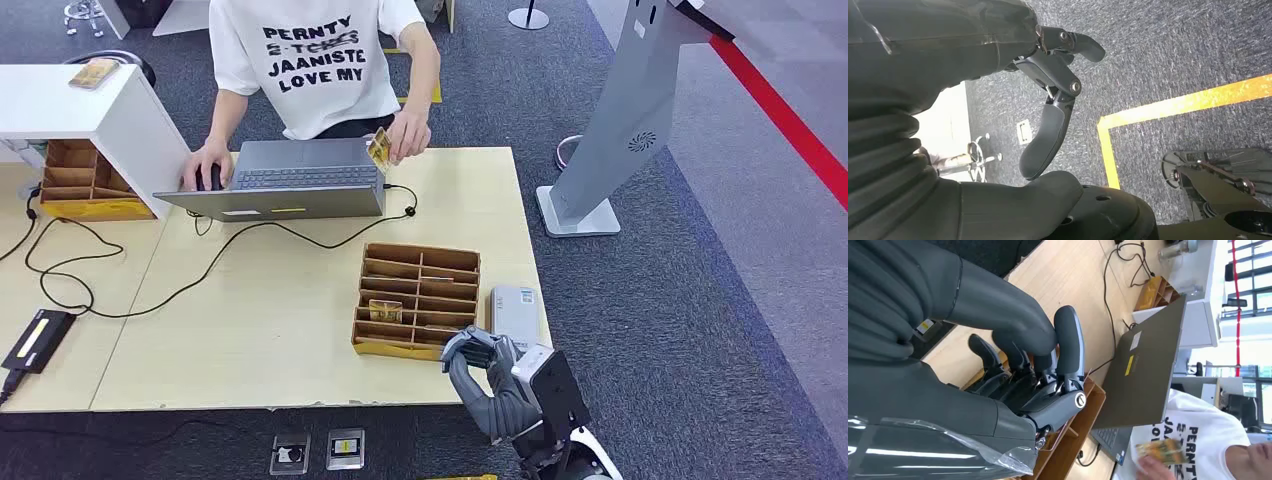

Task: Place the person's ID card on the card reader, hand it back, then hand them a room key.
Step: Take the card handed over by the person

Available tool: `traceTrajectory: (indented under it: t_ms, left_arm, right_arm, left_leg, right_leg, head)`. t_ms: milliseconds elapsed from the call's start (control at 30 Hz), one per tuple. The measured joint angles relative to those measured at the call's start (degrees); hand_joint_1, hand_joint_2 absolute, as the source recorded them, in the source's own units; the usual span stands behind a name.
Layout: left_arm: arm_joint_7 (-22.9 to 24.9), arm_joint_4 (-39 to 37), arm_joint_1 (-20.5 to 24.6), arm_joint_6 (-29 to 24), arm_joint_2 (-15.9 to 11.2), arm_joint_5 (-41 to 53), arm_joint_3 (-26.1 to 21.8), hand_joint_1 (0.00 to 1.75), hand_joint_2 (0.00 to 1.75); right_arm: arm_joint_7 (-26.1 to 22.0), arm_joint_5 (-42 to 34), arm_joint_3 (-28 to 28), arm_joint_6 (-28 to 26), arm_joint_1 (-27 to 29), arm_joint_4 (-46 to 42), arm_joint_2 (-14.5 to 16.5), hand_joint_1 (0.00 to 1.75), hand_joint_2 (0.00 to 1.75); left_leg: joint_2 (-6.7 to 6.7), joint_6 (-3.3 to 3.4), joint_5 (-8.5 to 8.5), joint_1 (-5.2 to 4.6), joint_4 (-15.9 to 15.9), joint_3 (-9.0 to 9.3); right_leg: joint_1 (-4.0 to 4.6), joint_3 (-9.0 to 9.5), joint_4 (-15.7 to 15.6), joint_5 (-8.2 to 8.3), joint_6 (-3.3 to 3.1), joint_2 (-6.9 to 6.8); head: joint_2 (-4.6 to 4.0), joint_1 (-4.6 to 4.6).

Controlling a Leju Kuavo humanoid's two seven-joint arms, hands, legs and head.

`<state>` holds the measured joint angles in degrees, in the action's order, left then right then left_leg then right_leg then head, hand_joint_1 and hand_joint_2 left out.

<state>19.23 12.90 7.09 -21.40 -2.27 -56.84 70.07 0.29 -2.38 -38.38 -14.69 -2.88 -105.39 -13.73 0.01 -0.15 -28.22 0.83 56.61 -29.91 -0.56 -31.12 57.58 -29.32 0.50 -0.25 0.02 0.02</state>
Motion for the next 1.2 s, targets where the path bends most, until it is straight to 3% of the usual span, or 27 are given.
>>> traceTrajectory:
  t_ms: [133,167,267,300,567,700,967,1100,1200]
  left_arm:
    - [0.0,0.0,0.0,0.0,0.0,0.0,0.0,0.0,1.75]
    - [0.0,0.0,0.0,0.0,0.0,0.0,0.0,0.0,1.75]
    - [0.0,0.0,0.0,0.0,0.0,0.0,0.0,0.0,1.75]
    - [0.0,0.0,0.0,0.0,0.0,0.0,0.0,0.0,1.75]
    - [0.0,0.0,0.0,0.1,0.0,0.2,0.0,0.0,1.75]
    - [0.0,0.0,0.0,0.1,0.0,0.3,0.0,0.0,1.75]
    - [-0.1,0.0,0.0,0.3,0.0,0.6,0.0,0.0,1.75]
    - [-0.1,0.0,0.0,0.5,0.0,0.7,0.0,0.0,1.75]
    - [-0.1,0.0,0.0,0.7,0.0,0.9,0.0,0.0,1.75]
  right_arm:
    - [-0.1,0.0,0.0,0.2,0.0,0.1,0.0,1.73,1.75]
    - [-0.1,0.0,0.0,0.3,0.0,0.2,0.0,1.39,1.75]
    - [-0.2,0.0,0.0,0.3,-0.1,0.4,0.0,0.1,1.75]
    - [-0.2,-0.1,0.0,0.3,-0.1,0.5,0.0,0.0,1.75]
    - [-0.6,0.1,0.0,-0.2,0.0,0.5,0.0,0.0,1.75]
    - [-0.6,0.5,0.0,-0.3,-0.1,0.5,0.0,0.0,0.0]
    - [-0.2,2.3,0.0,0.2,-0.7,0.4,0.0,0.0,0.0]
    - [0.3,3.7,0.0,0.5,-1.5,0.1,0.0,0.0,1.75]
    - [0.9,5.3,0.0,0.9,-2.3,-0.2,0.2,0.0,1.75]
  left_leg:
    - [0.0,0.0,0.0,0.0,0.0,0.0]
    - [0.0,0.0,0.0,0.0,0.0,0.0]
    - [0.0,0.0,0.0,0.0,0.0,0.0]
    - [0.0,0.0,0.0,0.0,0.0,0.0]
    - [0.0,0.0,0.0,0.0,0.0,0.0]
    - [0.0,0.0,0.0,0.0,0.0,0.0]
    - [0.0,0.0,0.0,0.0,0.0,0.0]
    - [0.0,0.0,0.0,0.0,0.0,0.0]
    - [0.0,0.0,0.0,0.0,0.0,0.0]
  right_leg:
    - [0.0,0.0,0.0,0.0,0.0,0.0]
    - [0.0,0.0,0.0,0.0,0.0,0.0]
    - [0.0,0.0,0.0,0.0,0.0,0.0]
    - [0.0,0.0,0.0,0.0,0.0,0.0]
    - [0.0,0.0,0.0,0.0,0.0,0.0]
    - [0.0,0.0,0.0,0.0,0.0,0.0]
    - [0.0,0.0,0.0,0.0,0.0,0.0]
    - [0.0,0.0,0.0,0.0,0.0,0.0]
    - [0.0,0.0,0.0,0.0,0.0,0.0]
  head:
    - [0.0,0.0]
    - [0.0,0.0]
    - [0.0,0.0]
    - [0.0,0.0]
    - [0.0,0.0]
    - [0.0,0.0]
    - [0.0,0.0]
    - [0.0,0.0]
    - [0.0,0.0]
